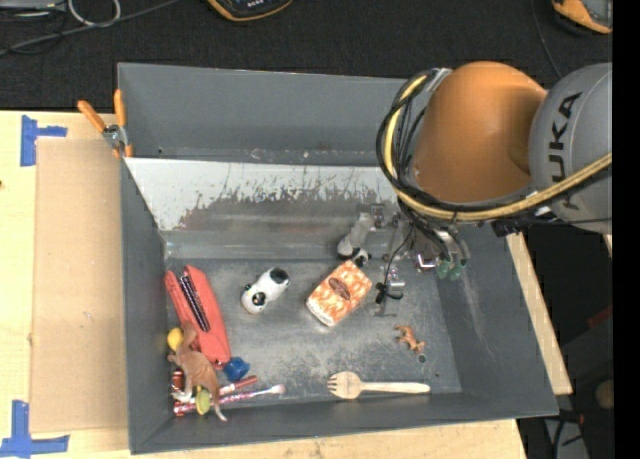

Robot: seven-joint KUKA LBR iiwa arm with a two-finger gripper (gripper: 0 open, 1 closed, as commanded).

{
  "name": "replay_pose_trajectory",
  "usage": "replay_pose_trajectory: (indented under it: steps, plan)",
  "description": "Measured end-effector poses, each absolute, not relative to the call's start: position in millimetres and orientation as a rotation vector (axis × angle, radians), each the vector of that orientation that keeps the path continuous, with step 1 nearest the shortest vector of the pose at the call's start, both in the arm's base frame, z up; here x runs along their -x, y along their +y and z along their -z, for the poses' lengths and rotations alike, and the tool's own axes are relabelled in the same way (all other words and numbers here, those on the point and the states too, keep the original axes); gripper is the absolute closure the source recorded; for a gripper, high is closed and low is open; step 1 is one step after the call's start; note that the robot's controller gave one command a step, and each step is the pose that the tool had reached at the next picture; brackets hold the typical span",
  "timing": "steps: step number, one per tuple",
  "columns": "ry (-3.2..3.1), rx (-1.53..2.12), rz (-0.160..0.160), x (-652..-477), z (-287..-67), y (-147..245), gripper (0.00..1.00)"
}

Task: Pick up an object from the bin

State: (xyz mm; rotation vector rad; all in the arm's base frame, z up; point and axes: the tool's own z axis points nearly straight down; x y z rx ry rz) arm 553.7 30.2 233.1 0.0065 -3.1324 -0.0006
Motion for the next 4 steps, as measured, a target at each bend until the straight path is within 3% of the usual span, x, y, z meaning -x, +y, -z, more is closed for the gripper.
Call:
replay_pose_trajectory:
  steps: [1,2,3,4]
  plan:
    - [-3.141,-0.005,0.001,-555.1,-237.8,30.1,0.00]
    - [-3.141,-0.127,0.001,-554.5,-193.0,50.7,0.00]
    - [-3.138,-0.341,0.000,-612.4,-126.2,63.8,0.00]
    - [-3.143,0.084,0.003,-617.1,-101.1,20.7,0.00]
